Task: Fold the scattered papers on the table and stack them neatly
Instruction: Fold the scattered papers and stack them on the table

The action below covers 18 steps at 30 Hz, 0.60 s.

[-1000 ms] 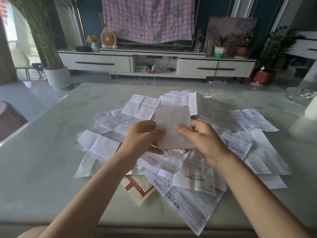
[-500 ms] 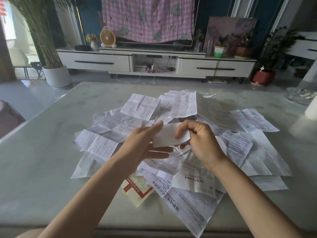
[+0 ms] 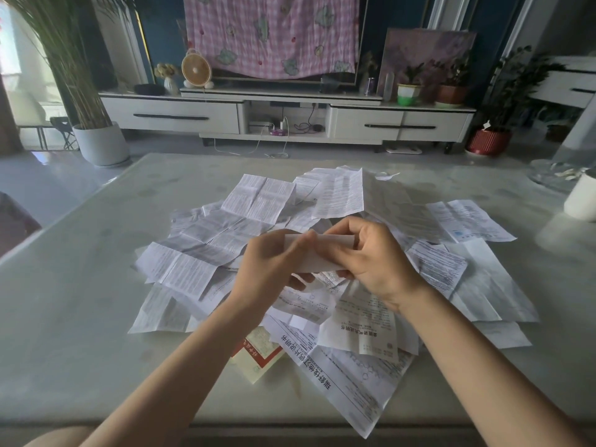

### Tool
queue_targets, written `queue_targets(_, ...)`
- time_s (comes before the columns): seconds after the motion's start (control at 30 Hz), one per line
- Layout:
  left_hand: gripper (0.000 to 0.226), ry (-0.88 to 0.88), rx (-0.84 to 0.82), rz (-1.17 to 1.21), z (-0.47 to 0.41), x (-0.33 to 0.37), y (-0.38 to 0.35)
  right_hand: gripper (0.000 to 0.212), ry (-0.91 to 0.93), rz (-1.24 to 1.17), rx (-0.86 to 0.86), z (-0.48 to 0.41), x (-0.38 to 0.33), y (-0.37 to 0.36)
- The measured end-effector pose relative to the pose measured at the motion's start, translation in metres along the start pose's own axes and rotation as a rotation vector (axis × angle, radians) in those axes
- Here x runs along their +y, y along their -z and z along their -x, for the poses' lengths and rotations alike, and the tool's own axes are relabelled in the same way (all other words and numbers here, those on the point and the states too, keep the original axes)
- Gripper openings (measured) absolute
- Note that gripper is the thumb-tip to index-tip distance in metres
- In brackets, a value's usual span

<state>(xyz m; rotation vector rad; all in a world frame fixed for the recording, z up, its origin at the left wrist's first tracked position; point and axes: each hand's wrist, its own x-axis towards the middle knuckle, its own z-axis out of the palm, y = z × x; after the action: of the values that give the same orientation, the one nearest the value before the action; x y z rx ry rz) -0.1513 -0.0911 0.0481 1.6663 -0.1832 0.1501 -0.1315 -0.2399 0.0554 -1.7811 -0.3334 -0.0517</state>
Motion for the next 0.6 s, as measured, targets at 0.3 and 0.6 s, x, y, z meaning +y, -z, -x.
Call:
queue_targets(0.3, 0.024, -0.059, 0.031, -0.131, 0.004, 0.002, -0.03, 0.02, -0.149, -0.245, -0.059, 0.025, 0.004, 0.041)
queue_targets(0.6, 0.032, -0.224, -0.193, -0.482, -0.027, 0.015, -0.097, 0.011, -0.175, -0.217, 0.296, 0.04, 0.019, 0.144)
